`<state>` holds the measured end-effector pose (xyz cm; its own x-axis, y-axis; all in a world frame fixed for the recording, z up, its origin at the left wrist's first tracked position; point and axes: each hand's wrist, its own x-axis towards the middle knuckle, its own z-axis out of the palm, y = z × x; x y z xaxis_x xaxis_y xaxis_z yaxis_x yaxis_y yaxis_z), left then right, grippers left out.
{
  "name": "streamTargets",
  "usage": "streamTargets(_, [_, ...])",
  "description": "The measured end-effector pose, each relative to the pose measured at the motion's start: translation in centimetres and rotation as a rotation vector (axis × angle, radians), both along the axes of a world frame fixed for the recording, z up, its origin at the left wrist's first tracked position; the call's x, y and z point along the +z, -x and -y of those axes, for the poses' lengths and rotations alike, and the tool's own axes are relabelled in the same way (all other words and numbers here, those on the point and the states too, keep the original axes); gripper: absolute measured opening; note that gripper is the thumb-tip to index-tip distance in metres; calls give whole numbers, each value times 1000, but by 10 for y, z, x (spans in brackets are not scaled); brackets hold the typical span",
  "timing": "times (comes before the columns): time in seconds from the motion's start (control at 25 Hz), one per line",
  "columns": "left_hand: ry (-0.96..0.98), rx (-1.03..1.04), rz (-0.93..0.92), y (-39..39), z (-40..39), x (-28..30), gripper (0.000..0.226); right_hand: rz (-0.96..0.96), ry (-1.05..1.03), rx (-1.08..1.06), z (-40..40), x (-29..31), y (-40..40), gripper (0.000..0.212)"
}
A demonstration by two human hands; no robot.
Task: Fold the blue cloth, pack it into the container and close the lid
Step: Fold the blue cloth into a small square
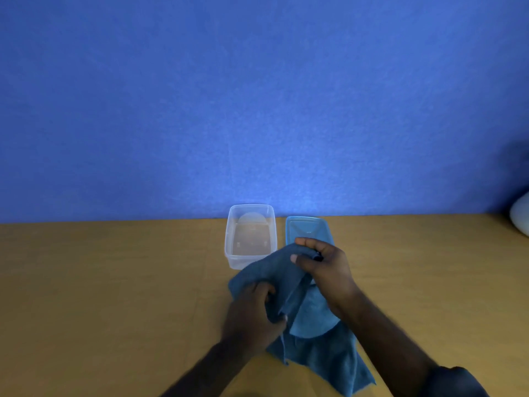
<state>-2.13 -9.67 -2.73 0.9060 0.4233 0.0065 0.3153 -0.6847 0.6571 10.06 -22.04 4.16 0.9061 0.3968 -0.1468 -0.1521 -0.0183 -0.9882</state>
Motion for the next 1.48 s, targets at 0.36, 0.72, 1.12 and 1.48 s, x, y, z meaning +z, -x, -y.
streamTargets(0.36, [351, 300, 354, -14, -29, 39, 16, 496, 609, 147, 13, 12, 4, 72])
streamTargets(0.72, [162, -111, 236, -5, -34, 95, 21, 715, 404, 193, -1, 26, 10, 34])
streamTargets(1.12, [437, 299, 442, -5, -54, 116, 23, 645, 293, 95, -2, 41, -10, 29])
streamTargets(1.48, [589, 269, 631, -10, -64, 165, 13, 483, 473, 110, 6, 23, -30, 27])
